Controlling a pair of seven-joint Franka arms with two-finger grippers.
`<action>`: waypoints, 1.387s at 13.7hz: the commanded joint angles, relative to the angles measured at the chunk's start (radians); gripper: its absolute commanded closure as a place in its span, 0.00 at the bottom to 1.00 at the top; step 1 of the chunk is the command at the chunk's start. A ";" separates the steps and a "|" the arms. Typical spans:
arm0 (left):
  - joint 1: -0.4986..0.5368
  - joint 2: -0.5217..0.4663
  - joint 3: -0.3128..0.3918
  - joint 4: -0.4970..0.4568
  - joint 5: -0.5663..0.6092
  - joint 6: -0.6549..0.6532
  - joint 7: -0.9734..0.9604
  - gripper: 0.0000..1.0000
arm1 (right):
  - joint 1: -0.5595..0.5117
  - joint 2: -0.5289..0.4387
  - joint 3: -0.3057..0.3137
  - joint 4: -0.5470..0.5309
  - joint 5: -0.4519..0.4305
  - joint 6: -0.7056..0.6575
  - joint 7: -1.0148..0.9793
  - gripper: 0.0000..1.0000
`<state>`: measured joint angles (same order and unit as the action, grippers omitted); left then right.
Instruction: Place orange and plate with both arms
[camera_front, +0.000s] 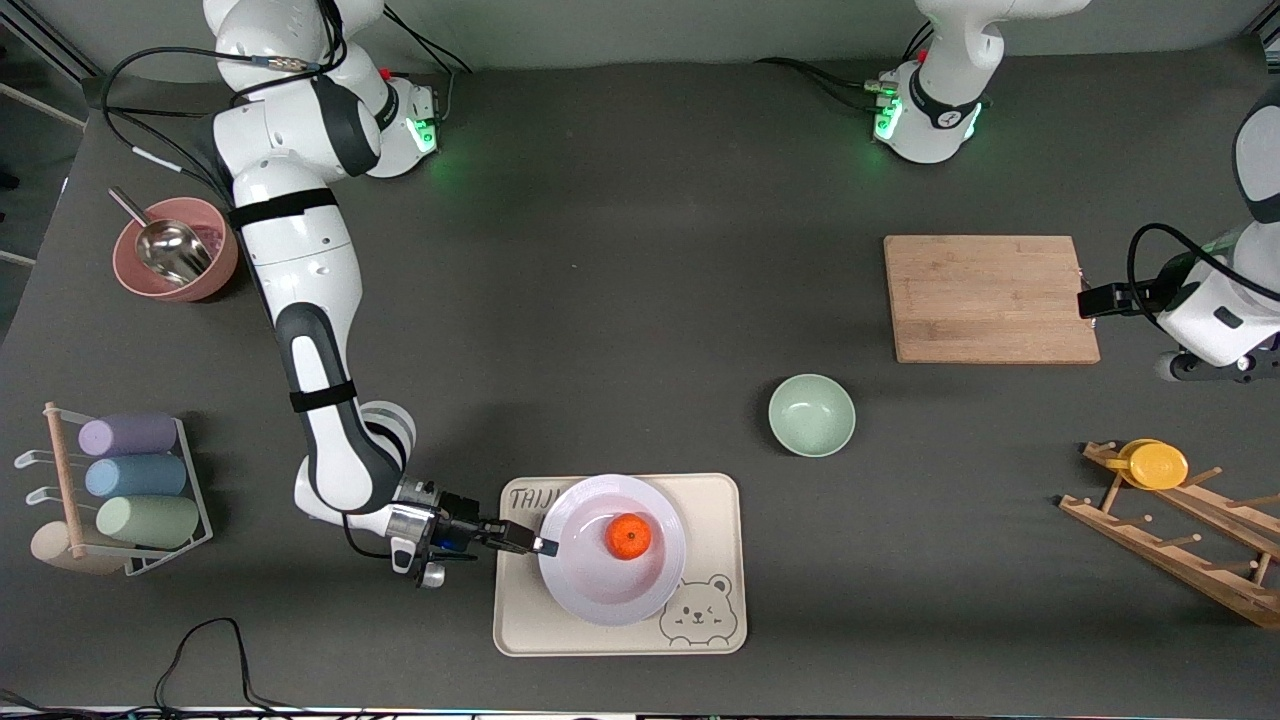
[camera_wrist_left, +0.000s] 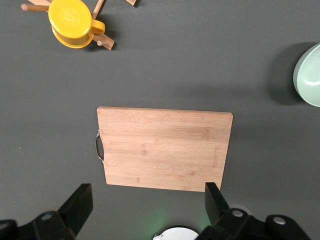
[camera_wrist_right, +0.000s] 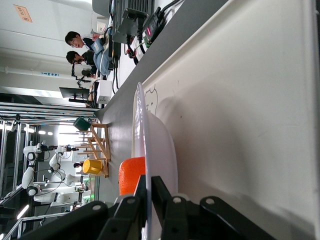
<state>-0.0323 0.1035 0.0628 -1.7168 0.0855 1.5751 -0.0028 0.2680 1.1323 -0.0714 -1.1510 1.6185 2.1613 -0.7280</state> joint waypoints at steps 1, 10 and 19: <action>-0.017 -0.025 0.011 -0.023 -0.004 0.013 -0.016 0.00 | -0.003 0.014 0.007 0.033 -0.011 0.002 -0.013 1.00; -0.017 -0.025 0.011 -0.023 -0.004 0.013 -0.016 0.00 | 0.000 0.015 0.005 0.033 -0.045 0.005 -0.024 1.00; -0.018 -0.024 0.011 -0.021 -0.006 0.014 -0.017 0.00 | -0.001 0.015 0.007 0.034 -0.089 0.022 -0.021 1.00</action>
<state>-0.0334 0.1035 0.0628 -1.7179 0.0852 1.5784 -0.0028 0.2687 1.1322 -0.0708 -1.1448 1.5494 2.1674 -0.7416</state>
